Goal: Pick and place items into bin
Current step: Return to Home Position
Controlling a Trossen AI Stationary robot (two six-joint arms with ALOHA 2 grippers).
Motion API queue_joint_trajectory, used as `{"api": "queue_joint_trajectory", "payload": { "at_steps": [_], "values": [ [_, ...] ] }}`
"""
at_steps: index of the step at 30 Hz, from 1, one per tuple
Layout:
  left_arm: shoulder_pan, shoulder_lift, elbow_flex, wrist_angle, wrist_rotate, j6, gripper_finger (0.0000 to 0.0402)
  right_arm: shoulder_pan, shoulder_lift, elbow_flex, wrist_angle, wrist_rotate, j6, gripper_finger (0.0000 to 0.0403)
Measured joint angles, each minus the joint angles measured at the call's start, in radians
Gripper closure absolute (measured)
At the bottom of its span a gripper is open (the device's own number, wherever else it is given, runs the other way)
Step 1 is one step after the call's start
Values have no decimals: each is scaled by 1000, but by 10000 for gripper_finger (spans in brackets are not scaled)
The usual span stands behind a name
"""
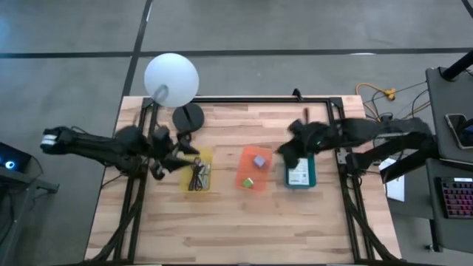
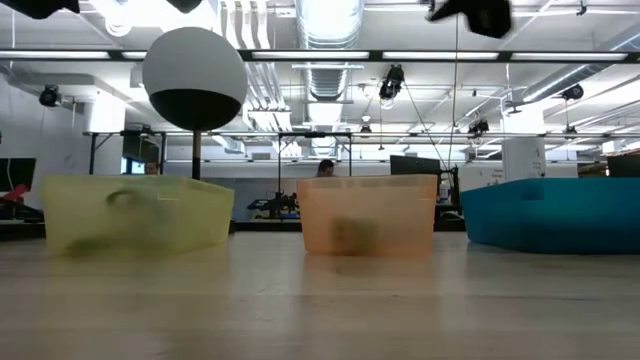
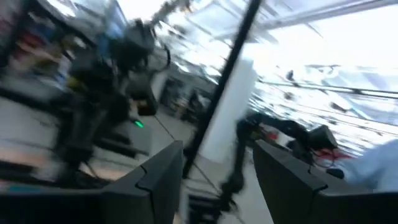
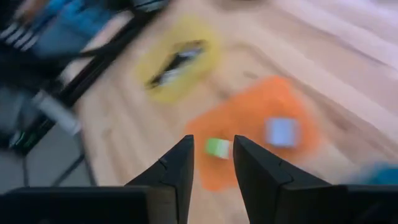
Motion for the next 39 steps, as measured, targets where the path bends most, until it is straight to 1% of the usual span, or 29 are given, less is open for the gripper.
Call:
{"api": "queue_joint_trajectory", "payload": {
  "at_steps": [2, 3, 4, 5, 6, 7, 9, 11, 13, 14, 16, 18, 20, 22, 25, 28, 31, 32, 33, 35, 37, 38, 39],
  "values": [
    [52, -35, 1, -37, 4, 22, 222, -21, -74, -9, -114, 47, 93, 304],
    [75, -56, 2, -82, -11, 21, 222, -23, -109, -12, -158, 86, 131, 306],
    [96, -80, 1, -137, -18, -4, 222, -16, -150, -16, -156, 139, 128, 308],
    [108, -99, 0, -190, -19, -57, 222, 8, -186, -23, -124, 184, 61, 309],
    [113, -112, -1, -232, -19, -89, 222, 48, -217, -35, -68, 201, -34, 309],
    [112, -128, -6, -246, -13, -85, 222, 92, -245, -56, 3, 202, -125, 310],
    [104, -165, -24, -234, 33, -30, 222, 167, -293, -111, 129, 207, -251, 309],
    [101, -207, -42, -220, 58, 9, 222, 201, -343, -196, 161, 249, -288, 308],
    [102, -282, -78, -290, 53, 54, 222, 219, -425, -309, 204, 271, -273, 307],
    [103, -327, -90, -323, 45, 70, 222, 226, -469, -370, 261, 273, -268, 307],
    [101, -408, -118, -396, 11, 85, 222, 233, -553, -492, 390, 222, -272, 308],
    [102, -477, -150, -441, -25, 127, 222, 235, -628, -594, 518, 183, -316, 310],
    [102, -540, -174, -432, -29, 181, 222, 231, -693, -657, 581, 208, -371, 313],
    [103, -604, -204, -424, -31, 209, 222, 231, -755, -699, 565, 235, -375, 314],
    [104, -684, -247, -439, -36, 207, 222, 233, -830, -752, 545, 229, -351, 313],
    [104, -754, -282, -425, -36, 207, 222, 231, -899, -794, 462, 246, -430, 310],
    [104, -745, -302, -412, -37, 220, 222, 231, -959, -824, 457, 362, -413, 308],
    [104, -743, -302, -382, -40, 225, 222, 229, -973, -832, 470, 410, -400, 307],
    [104, -731, -301, -356, -44, 227, 222, 229, -983, -837, 478, 436, -403, 307],
    [105, -711, -314, -373, -43, 252, 222, 231, -995, -850, 494, 423, -499, 308],
    [106, -721, -347, -500, -30, 250, 222, 229, -1011, -870, 505, 386, -586, 311],
    [107, -726, -367, -537, -42, 240, 222, 227, -1022, -887, 525, 384, -609, 312],
    [111, -730, -388, -540, -51, 228, 222, 227, -1037, -908, 551, 379, -625, 314]
  ]
}}
